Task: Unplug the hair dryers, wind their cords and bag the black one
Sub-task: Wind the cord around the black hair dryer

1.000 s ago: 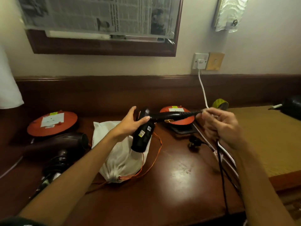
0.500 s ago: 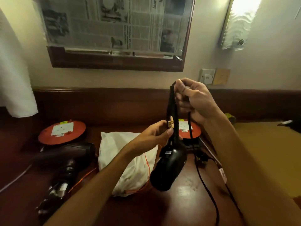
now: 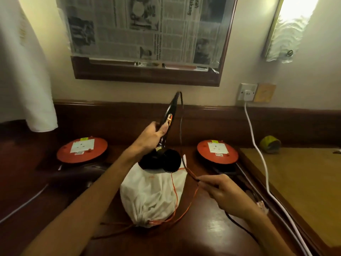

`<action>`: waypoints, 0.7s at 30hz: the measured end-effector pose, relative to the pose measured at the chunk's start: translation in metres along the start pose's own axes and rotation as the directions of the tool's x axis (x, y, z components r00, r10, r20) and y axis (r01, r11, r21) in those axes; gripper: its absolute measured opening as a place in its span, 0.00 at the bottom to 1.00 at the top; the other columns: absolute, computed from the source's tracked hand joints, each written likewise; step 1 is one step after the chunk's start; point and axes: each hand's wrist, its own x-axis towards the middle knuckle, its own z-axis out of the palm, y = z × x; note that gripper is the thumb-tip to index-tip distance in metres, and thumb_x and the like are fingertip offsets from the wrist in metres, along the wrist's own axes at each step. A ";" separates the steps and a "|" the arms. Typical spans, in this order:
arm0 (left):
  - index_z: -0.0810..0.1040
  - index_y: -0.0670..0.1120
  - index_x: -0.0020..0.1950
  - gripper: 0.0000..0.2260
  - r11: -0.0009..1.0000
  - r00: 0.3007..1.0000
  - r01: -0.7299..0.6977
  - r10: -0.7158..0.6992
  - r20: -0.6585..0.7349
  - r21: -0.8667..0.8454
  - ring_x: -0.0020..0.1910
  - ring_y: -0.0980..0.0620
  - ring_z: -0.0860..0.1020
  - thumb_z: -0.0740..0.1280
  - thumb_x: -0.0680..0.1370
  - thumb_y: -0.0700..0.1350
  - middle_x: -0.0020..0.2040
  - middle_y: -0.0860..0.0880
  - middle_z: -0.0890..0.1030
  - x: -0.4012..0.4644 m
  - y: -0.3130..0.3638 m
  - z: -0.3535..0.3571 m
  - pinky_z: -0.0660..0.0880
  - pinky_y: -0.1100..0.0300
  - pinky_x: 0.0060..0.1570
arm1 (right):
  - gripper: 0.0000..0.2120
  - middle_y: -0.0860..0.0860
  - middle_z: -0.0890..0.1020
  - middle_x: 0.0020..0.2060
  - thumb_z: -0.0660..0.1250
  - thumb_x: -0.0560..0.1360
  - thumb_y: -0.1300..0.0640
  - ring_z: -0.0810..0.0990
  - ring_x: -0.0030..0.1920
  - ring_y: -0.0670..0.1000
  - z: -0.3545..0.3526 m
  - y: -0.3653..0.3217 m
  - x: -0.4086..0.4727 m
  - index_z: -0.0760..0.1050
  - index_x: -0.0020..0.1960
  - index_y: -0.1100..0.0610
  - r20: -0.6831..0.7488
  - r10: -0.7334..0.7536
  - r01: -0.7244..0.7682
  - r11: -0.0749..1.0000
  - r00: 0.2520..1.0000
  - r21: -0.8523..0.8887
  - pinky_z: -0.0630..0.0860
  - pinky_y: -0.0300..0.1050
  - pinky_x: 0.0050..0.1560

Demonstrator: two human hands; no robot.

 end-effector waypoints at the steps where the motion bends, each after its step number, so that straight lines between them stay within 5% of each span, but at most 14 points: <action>1: 0.73 0.46 0.55 0.15 0.991 0.999 0.012 -0.019 0.051 0.133 0.44 0.49 0.79 0.59 0.85 0.58 0.50 0.43 0.80 -0.002 -0.005 0.007 0.77 0.50 0.49 | 0.11 0.40 0.80 0.31 0.64 0.82 0.58 0.78 0.33 0.42 -0.002 -0.012 0.006 0.84 0.54 0.47 0.036 -0.036 0.039 0.995 0.999 -0.091 0.70 0.36 0.34; 3: 0.75 0.43 0.57 0.29 0.963 0.986 0.055 -0.094 0.139 0.264 0.48 0.47 0.79 0.54 0.81 0.69 0.51 0.43 0.80 -0.010 -0.015 0.022 0.73 0.51 0.50 | 0.09 0.38 0.85 0.39 0.67 0.81 0.57 0.83 0.42 0.40 -0.010 -0.034 0.020 0.85 0.53 0.49 0.026 -0.108 0.112 0.974 0.994 -0.200 0.75 0.35 0.41; 6: 0.75 0.33 0.58 0.53 0.963 0.942 0.077 -0.155 0.297 0.260 0.39 0.45 0.77 0.51 0.69 0.84 0.41 0.43 0.77 -0.021 -0.026 0.045 0.70 0.51 0.45 | 0.06 0.43 0.85 0.38 0.70 0.79 0.56 0.83 0.41 0.39 -0.026 -0.056 0.042 0.86 0.49 0.52 0.042 -0.153 0.158 0.945 0.987 -0.288 0.76 0.36 0.43; 8: 0.80 0.39 0.54 0.45 0.974 0.896 0.078 -0.161 0.415 0.211 0.40 0.52 0.75 0.56 0.71 0.80 0.41 0.49 0.77 -0.029 -0.024 0.056 0.72 0.53 0.46 | 0.04 0.42 0.84 0.36 0.72 0.77 0.58 0.82 0.41 0.38 -0.029 -0.059 0.050 0.86 0.48 0.53 0.089 -0.144 0.164 0.944 0.986 -0.287 0.77 0.36 0.44; 12: 0.75 0.44 0.46 0.10 0.981 0.844 0.194 -0.176 0.506 0.018 0.37 0.51 0.75 0.68 0.70 0.49 0.37 0.47 0.75 -0.035 -0.018 0.055 0.72 0.54 0.45 | 0.03 0.50 0.86 0.39 0.75 0.75 0.56 0.85 0.42 0.48 -0.023 -0.048 0.051 0.84 0.43 0.56 -0.016 -0.143 0.139 0.976 0.990 -0.166 0.81 0.55 0.49; 16: 0.72 0.45 0.42 0.04 0.978 0.823 0.173 -0.206 0.530 0.113 0.37 0.49 0.75 0.65 0.73 0.44 0.37 0.46 0.75 -0.039 -0.016 0.057 0.72 0.53 0.47 | 0.06 0.51 0.85 0.40 0.78 0.72 0.57 0.85 0.42 0.49 -0.019 -0.041 0.054 0.81 0.43 0.55 -0.092 -0.179 0.171 0.982 0.980 -0.083 0.82 0.57 0.47; 19: 0.73 0.45 0.45 0.10 0.974 0.804 0.201 -0.226 0.550 0.105 0.35 0.54 0.77 0.59 0.85 0.44 0.38 0.48 0.77 -0.042 -0.018 0.059 0.75 0.61 0.42 | 0.08 0.47 0.78 0.46 0.78 0.71 0.53 0.80 0.46 0.46 -0.023 -0.043 0.057 0.81 0.46 0.52 -0.061 -0.188 0.173 0.965 0.980 -0.199 0.80 0.41 0.45; 21: 0.74 0.41 0.50 0.12 0.966 0.808 0.258 -0.218 0.547 0.004 0.36 0.52 0.81 0.60 0.85 0.49 0.38 0.46 0.80 -0.044 -0.019 0.056 0.80 0.57 0.42 | 0.07 0.47 0.76 0.44 0.78 0.72 0.53 0.78 0.43 0.43 -0.025 -0.047 0.061 0.81 0.42 0.54 -0.097 -0.207 0.182 0.959 0.974 -0.217 0.75 0.35 0.41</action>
